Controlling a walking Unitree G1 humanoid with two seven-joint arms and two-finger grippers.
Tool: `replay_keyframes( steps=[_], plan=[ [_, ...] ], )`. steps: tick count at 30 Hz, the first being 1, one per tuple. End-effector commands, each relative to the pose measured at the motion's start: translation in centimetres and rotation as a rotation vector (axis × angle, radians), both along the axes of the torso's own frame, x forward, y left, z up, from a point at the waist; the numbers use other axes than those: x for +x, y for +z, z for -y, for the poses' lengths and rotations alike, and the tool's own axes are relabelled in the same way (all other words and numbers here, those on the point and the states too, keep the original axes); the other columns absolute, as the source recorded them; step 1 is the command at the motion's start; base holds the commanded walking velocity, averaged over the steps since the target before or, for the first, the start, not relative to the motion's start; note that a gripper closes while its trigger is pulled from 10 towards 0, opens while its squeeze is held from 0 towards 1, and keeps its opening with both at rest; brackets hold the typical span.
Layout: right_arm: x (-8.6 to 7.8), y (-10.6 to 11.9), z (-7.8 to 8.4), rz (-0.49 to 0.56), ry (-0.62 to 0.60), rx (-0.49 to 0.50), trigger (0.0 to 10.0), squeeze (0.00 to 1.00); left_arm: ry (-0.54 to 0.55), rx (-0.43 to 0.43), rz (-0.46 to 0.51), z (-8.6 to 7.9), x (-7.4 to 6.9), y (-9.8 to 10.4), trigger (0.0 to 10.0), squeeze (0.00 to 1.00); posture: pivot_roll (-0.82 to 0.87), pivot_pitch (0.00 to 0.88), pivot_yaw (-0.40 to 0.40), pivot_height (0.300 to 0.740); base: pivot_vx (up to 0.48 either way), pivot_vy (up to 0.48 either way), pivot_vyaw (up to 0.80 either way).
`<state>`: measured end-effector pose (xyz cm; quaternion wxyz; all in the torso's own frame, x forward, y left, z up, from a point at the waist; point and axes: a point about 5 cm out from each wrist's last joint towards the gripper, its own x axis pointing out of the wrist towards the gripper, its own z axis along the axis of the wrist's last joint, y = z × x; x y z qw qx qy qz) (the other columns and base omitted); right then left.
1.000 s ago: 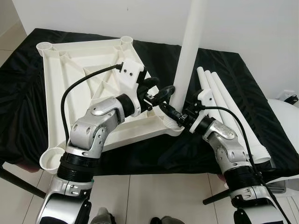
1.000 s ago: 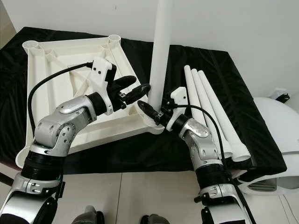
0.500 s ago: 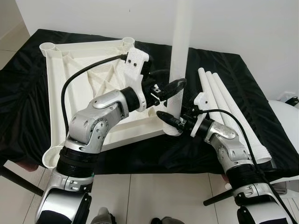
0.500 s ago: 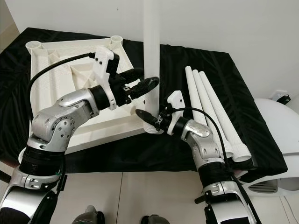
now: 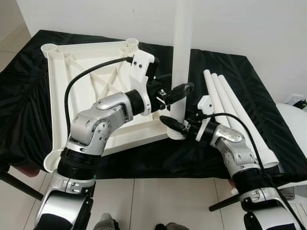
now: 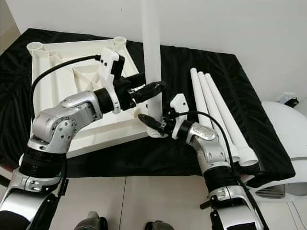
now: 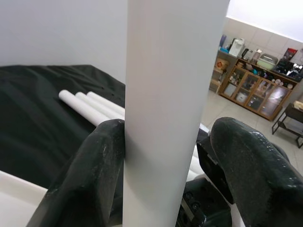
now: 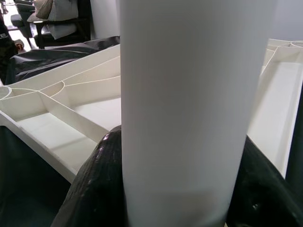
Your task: Building children table
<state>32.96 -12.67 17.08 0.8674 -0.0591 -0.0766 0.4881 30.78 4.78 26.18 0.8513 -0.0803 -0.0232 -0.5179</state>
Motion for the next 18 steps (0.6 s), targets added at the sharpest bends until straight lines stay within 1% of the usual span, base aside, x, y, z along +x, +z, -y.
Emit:
replay_keyframes(
  steps=[1, 3, 5, 8, 13, 14, 15, 18],
  plan=[
    [0.07, 0.72, 0.03, 0.04, 0.016, -0.021, 10.0, 0.0, -0.138, 0.014, 0.003, 0.93, -0.59, 0.12, 10.0, 0.0, -0.01, 0.033, -0.064, 0.74, 0.0, 0.0, 0.0],
    [0.07, 0.72, 0.03, 0.04, 0.016, -0.021, 10.0, 0.0, -0.138, 0.014, 0.003, 0.93, -0.59, 0.12, 10.0, 0.0, -0.01, 0.033, -0.064, 0.74, 0.0, 0.0, 0.0],
    [-0.02, 0.68, -0.04, 0.046, 0.022, -0.03, 10.0, 0.0, -0.12, 0.016, -0.023, 1.15, -0.25, 0.15, 10.0, 0.0, -0.02, 0.031, -0.061, 0.74, 0.0, 0.0, 0.0],
    [-0.06, 0.67, -0.17, 0.051, 0.026, -0.034, 10.0, 0.0, -0.111, 0.017, -0.037, 1.23, -0.04, 0.19, 10.0, 0.0, -0.02, 0.029, -0.059, 0.74, 0.0, 0.0, 0.0],
    [-0.07, 0.65, -0.25, 0.055, 0.031, -0.042, 10.0, 0.0, -0.101, 0.016, -0.046, 1.26, 0.15, 0.28, 10.0, 0.0, -0.02, 0.029, -0.059, 0.74, 0.0, 0.0, 0.0],
    [-0.09, 0.63, -0.29, 0.056, 0.034, -0.044, 10.0, 0.0, -0.096, 0.013, -0.049, 1.28, 0.21, 0.32, 7.6, 0.0, -0.02, 0.027, -0.058, 0.74, 0.0, 0.0, 0.0],
    [-0.1, 0.6, -0.32, 0.057, 0.035, -0.047, 10.0, 0.0, -0.094, 0.007, -0.051, 1.3, 0.24, 0.35, 0.0, 0.0, -0.02, 0.027, -0.056, 0.74, 0.0, 0.0, 0.0],
    [-0.12, 0.58, -0.35, 0.06, 0.036, -0.049, 10.0, 0.0, -0.093, -0.004, -0.055, 1.29, 0.26, 0.4, 0.0, 0.0, -0.02, 0.027, -0.057, 0.74, 0.0, 0.0, 0.0]
  ],
)
